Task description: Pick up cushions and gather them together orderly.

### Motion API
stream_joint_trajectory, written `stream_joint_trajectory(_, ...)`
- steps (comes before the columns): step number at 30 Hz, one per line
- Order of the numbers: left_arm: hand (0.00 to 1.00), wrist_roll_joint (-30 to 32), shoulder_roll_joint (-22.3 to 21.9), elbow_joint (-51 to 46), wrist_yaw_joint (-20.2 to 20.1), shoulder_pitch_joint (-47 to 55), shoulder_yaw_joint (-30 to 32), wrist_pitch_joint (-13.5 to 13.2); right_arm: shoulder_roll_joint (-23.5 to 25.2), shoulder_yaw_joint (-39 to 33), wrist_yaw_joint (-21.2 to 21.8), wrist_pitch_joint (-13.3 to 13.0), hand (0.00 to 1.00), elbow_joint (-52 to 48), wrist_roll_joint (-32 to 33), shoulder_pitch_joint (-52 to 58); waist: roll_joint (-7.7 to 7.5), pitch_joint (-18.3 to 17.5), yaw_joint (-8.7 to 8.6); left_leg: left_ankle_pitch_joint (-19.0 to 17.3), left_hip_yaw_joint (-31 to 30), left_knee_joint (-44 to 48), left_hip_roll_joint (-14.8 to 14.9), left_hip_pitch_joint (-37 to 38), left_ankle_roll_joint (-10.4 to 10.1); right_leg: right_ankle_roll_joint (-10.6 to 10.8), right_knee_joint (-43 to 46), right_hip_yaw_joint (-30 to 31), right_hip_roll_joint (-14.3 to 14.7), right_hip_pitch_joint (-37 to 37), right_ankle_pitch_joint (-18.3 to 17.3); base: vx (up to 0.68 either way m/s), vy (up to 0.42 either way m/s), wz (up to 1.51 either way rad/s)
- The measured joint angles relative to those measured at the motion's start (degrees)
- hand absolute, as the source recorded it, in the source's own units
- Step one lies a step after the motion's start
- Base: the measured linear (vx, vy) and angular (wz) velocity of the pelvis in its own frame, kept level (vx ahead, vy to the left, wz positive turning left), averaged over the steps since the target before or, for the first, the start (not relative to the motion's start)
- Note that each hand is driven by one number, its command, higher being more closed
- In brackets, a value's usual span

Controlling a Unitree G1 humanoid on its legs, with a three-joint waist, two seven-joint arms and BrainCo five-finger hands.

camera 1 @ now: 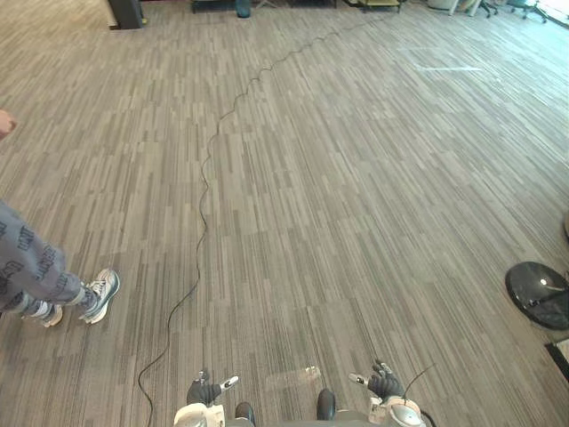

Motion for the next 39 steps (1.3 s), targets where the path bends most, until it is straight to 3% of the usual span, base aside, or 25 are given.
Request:
stream_joint_trajectory(14,0.00,0.0,0.0,2.1,-0.6,-0.8,1.4,0.6,0.9,-3.9,0.3,1.5,0.00,2.6,-0.1,-0.4,-0.11,0.1,-0.06,-0.4,-0.3,0.0,-0.5,0.3,0.3,0.5,0.0,-0.4,-0.5,0.5,-0.5,0.00,-0.001,0.01)
stream_joint_trajectory(24,0.00,2.3,1.1,3.3,-0.9,-2.1,-3.1,0.7,1.0,-3.8,0.4,2.0,0.00,2.7,-0.7,-0.5,-0.41,0.3,-0.05,-0.6,-0.2,0.0,-0.7,0.7,0.4,0.7,0.0,-0.4,-0.7,0.9,-0.6,0.00,-0.001,0.00)
stream_joint_trajectory(39,0.00,2.2,1.7,4.4,-1.9,-2.9,-4.8,0.8,0.6,-2.1,1.0,2.1,0.00,2.7,-2.4,-0.4,-0.33,0.6,-0.08,-1.3,0.7,0.0,-0.4,1.5,0.1,0.5,-0.2,0.3,-0.4,1.4,-1.0,-0.02,-0.007,-0.03)
